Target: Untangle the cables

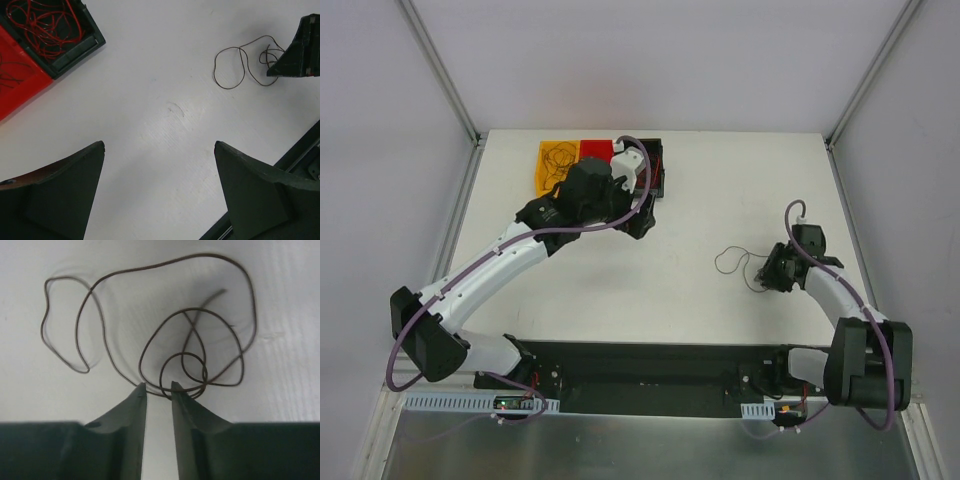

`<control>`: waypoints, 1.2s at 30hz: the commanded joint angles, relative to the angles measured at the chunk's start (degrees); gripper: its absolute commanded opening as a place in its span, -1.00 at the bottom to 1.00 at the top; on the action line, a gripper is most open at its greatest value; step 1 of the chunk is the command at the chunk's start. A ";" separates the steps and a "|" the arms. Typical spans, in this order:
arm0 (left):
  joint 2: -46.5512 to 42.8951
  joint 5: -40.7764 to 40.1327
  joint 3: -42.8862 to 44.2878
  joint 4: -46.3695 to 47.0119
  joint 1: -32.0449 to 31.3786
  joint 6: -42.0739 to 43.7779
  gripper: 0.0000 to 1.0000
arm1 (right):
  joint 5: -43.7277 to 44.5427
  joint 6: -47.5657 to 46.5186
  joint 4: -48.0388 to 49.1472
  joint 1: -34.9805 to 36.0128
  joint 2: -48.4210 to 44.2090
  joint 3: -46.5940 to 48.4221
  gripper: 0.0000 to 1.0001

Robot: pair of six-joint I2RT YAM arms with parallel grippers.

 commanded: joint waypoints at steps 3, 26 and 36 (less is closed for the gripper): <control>-3.56 -7.04 -1.24 2.63 0.38 2.98 0.82 | -7.75 -0.03 4.00 11.33 2.41 6.22 -0.93; -2.85 -6.62 -1.86 3.15 0.39 2.64 0.73 | 5.95 -7.92 -9.08 7.32 -5.06 9.65 0.33; -2.59 -7.76 -2.21 3.33 0.38 3.08 0.75 | 1.82 -6.53 -6.71 6.96 3.46 7.72 0.24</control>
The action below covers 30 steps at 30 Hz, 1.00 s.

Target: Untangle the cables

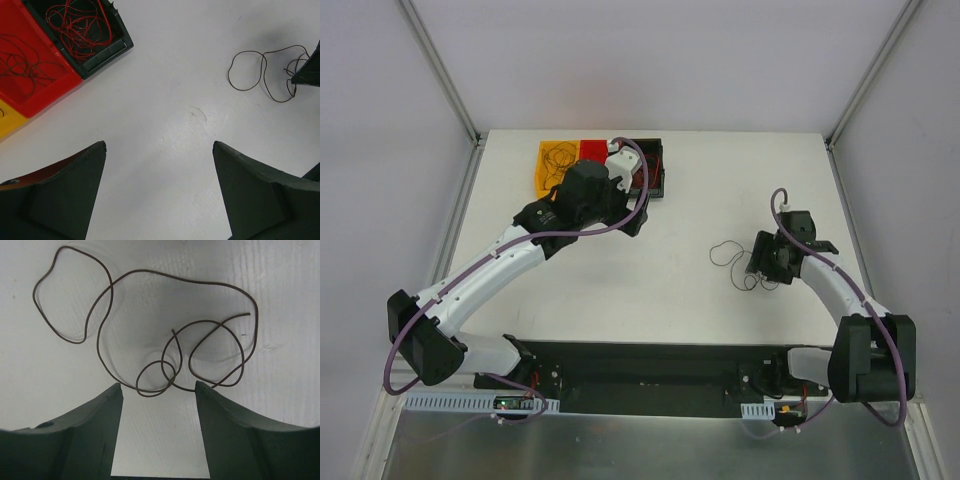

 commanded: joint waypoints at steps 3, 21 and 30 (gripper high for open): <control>-0.97 0.04 -0.24 1.63 0.06 0.01 0.75 | -4.68 0.14 2.28 0.01 0.82 -3.19 0.14; -0.98 0.66 -0.33 1.80 0.06 -0.25 0.75 | -10.05 3.83 12.39 6.33 6.54 -4.96 -0.11; -0.98 0.49 -0.33 1.80 0.06 -0.16 0.75 | -32.05 14.16 30.78 7.74 9.08 -7.84 -0.54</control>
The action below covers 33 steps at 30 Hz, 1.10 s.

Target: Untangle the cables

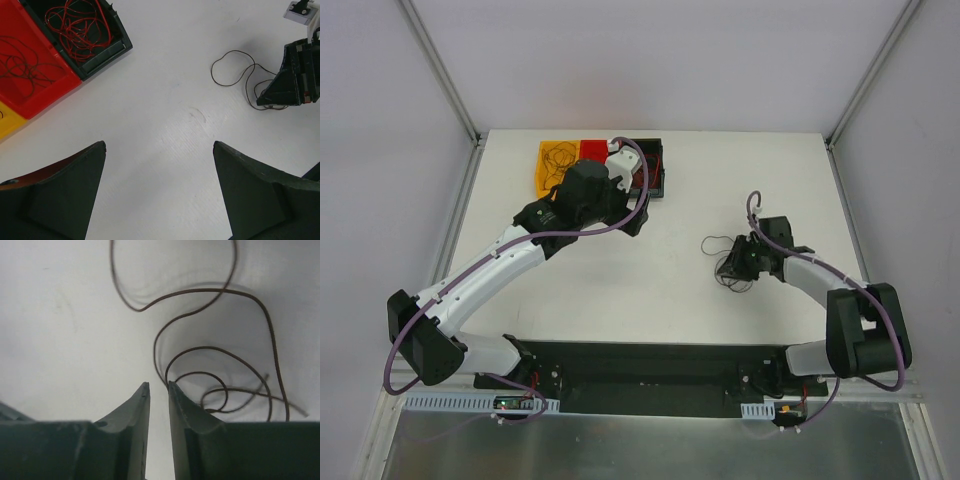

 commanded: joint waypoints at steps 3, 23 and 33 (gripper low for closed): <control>-0.98 -0.20 -0.40 1.50 0.06 -0.05 0.75 | -29.63 22.02 32.91 3.37 2.69 -4.92 -0.56; 0.69 1.47 -0.40 1.50 0.06 -0.14 0.57 | -1.80 3.60 -0.27 9.88 0.74 5.10 -0.45; 2.19 3.14 -0.40 1.50 0.06 -0.76 0.56 | 4.44 0.34 0.87 15.68 9.45 10.72 -0.40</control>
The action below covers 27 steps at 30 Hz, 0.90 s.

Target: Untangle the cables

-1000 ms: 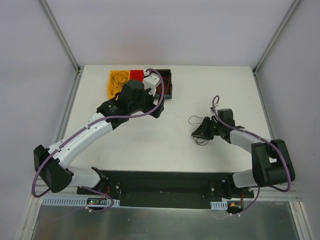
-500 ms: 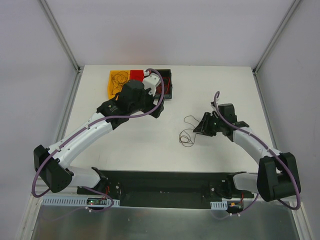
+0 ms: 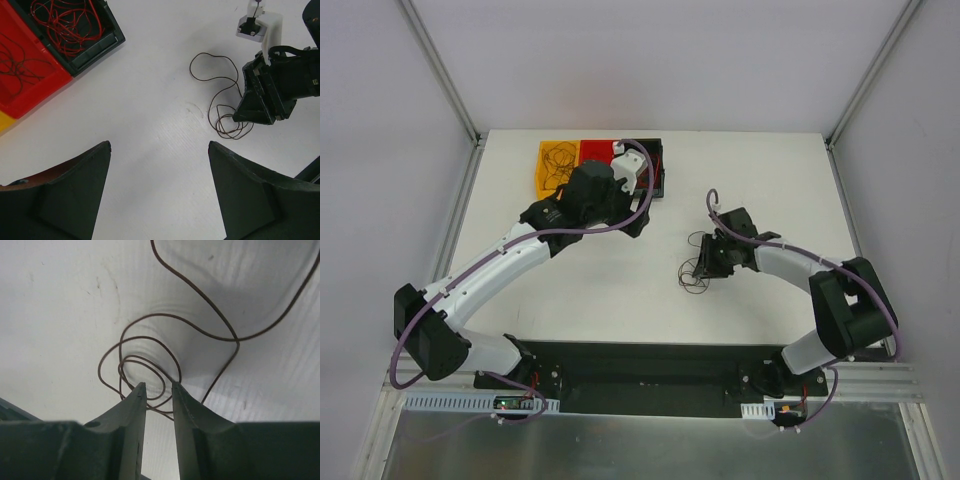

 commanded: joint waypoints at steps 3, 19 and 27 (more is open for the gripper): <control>0.37 2.03 -0.25 1.47 0.06 -0.82 0.56 | 7.23 -2.37 -0.92 3.52 3.43 5.79 -0.41; -0.86 1.15 -0.25 1.47 0.06 -0.47 0.56 | 24.19 -7.29 -10.15 14.42 8.45 10.37 -0.42; -0.77 1.07 -0.33 1.56 0.06 -0.47 0.57 | 23.85 -8.70 -11.12 16.00 4.93 8.44 -0.29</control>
